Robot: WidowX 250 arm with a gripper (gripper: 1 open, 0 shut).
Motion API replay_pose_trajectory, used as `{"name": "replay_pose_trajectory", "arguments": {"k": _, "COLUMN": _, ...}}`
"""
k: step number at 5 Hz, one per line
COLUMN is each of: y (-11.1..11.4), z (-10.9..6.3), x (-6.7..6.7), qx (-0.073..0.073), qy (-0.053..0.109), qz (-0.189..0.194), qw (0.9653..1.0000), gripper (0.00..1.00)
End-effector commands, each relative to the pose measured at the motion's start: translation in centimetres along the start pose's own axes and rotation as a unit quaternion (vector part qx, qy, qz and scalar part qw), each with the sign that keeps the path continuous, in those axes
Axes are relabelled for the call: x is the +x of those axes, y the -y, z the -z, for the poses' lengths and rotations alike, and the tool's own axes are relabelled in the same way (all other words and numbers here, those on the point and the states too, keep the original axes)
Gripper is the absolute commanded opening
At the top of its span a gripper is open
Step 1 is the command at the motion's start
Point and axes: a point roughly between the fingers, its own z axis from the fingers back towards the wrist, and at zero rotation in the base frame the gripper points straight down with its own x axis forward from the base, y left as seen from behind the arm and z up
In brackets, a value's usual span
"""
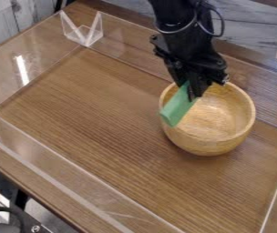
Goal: Put the green block in the brown bowl
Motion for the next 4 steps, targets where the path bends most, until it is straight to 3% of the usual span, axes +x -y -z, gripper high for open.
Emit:
{"name": "replay_pose_trajectory", "arguments": {"k": 1, "y": -0.53, "z": -0.76, "x": 0.93, "qx": 0.003, "qy": 0.026, "qz": 0.003, "qw": 0.9996, "gripper": 0.00}}
{"name": "replay_pose_trajectory", "arguments": {"k": 4, "y": -1.39, "z": -0.64, "x": 1.04, "qx": 0.001, "qy": 0.040, "qz": 0.001, "qw": 0.9992, "gripper": 0.00}}
